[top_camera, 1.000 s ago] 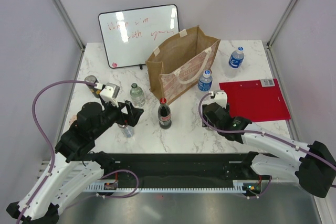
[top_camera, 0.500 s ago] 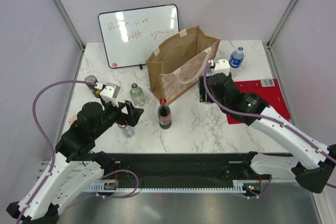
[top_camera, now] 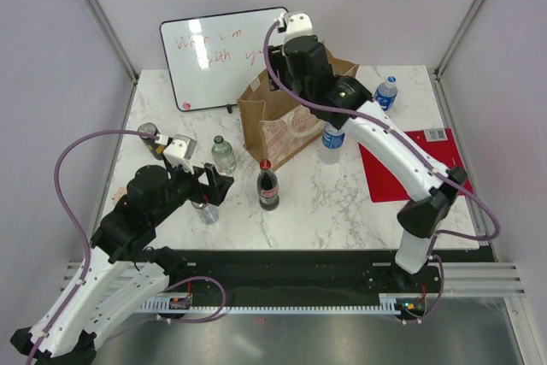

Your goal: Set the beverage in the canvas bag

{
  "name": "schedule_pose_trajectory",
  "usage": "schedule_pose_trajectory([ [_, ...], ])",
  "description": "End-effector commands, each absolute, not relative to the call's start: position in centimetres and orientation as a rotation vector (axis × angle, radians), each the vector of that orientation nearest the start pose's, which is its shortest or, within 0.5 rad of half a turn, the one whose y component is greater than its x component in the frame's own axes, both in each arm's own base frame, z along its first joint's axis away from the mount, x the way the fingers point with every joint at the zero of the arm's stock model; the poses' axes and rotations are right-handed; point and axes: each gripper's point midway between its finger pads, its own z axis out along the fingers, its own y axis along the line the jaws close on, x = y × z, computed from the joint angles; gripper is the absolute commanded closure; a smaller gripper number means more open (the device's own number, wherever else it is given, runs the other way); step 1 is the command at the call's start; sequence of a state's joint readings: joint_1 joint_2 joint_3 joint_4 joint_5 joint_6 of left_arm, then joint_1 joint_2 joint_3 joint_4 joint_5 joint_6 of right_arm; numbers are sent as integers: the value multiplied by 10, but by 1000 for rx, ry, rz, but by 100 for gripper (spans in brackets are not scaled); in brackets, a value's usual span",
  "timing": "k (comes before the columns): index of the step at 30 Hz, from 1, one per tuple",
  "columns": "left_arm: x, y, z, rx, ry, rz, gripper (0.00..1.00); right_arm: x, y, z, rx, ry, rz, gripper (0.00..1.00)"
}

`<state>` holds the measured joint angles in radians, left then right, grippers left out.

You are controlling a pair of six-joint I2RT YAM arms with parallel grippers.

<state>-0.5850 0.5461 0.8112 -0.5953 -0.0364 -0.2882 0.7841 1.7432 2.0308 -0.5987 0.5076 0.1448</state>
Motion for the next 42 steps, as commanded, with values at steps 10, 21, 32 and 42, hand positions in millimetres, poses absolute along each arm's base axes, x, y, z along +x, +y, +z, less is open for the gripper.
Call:
schedule_pose_trajectory([
  [10, 202, -137, 260, 290, 1879, -530, 2, 478, 322, 386, -260, 1741, 287, 100],
  [21, 203, -136, 259, 286, 1883, -519, 2, 505, 322, 327, -295, 1816, 291, 100],
  [32, 203, -134, 259, 281, 1881, -514, 2, 512, 339, 258, -365, 1917, 316, 100],
  [42, 203, -135, 258, 283, 1884, -515, 2, 513, 342, 221, -357, 1969, 343, 100],
])
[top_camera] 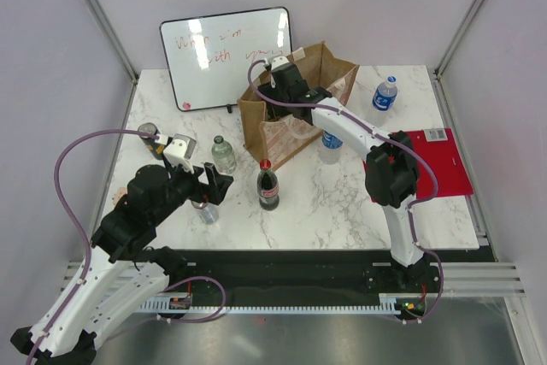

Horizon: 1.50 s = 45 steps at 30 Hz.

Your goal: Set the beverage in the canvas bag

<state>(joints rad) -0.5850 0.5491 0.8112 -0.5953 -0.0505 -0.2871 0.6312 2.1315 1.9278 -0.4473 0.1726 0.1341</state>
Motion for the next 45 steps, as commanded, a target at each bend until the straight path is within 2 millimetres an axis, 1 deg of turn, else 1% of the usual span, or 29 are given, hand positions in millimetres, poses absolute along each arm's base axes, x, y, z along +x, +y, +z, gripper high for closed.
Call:
schedule_pose_trajectory([
  [1, 203, -135, 257, 283, 1885, -514, 2, 513, 341, 217, -356, 1974, 340, 100],
  [4, 203, -135, 258, 283, 1884, -515, 2, 515, 339, 196, -345, 2014, 335, 100],
  [6, 203, -135, 257, 283, 1887, -514, 2, 516, 341, 184, -353, 2036, 347, 100],
  [8, 203, -135, 257, 283, 1885, -514, 2, 517, 340, 176, -348, 2052, 348, 99],
  [9, 204, -135, 258, 283, 1885, -514, 2, 517, 341, 169, -348, 2064, 345, 99],
  [11, 203, -135, 258, 284, 1885, -516, 2, 517, 341, 164, -352, 2071, 342, 97],
  [13, 203, -136, 258, 285, 1886, -517, 2, 517, 339, 155, -354, 2088, 331, 94],
  [15, 203, -136, 257, 286, 1887, -517, 2, 515, 339, 149, -359, 2098, 324, 90],
  [16, 203, -135, 257, 287, 1887, -516, 2, 515, 338, 145, -359, 2106, 319, 85],
  [17, 204, -136, 257, 286, 1889, -516, 2, 514, 338, 144, -360, 2109, 319, 82],
  [18, 204, -136, 257, 287, 1888, -515, 2, 515, 336, 142, -355, 2112, 313, 75],
  [20, 204, -136, 256, 289, 1891, -515, 2, 514, 336, 140, -359, 2115, 310, 70],
  [21, 204, -136, 256, 289, 1891, -515, 2, 514, 336, 140, -357, 2116, 310, 65],
  [26, 204, -136, 256, 289, 1891, -515, 2, 514, 337, 144, -350, 2112, 322, 52],
  [27, 204, -136, 256, 289, 1893, -515, 2, 514, 337, 145, -343, 2112, 322, 46],
  [30, 204, -136, 256, 288, 1890, -515, 2, 512, 337, 149, -336, 2113, 326, 40],
  [34, 204, -136, 256, 288, 1890, -515, 2, 510, 334, 155, -324, 2117, 324, 36],
  [39, 204, -136, 257, 287, 1888, -515, 2, 507, 332, 170, -314, 2106, 335, 30],
  [43, 204, -136, 256, 288, 1891, -514, 2, 505, 330, 190, -304, 2088, 342, 26],
  [45, 204, -136, 256, 288, 1891, -514, 2, 503, 328, 205, -299, 2066, 342, 24],
])
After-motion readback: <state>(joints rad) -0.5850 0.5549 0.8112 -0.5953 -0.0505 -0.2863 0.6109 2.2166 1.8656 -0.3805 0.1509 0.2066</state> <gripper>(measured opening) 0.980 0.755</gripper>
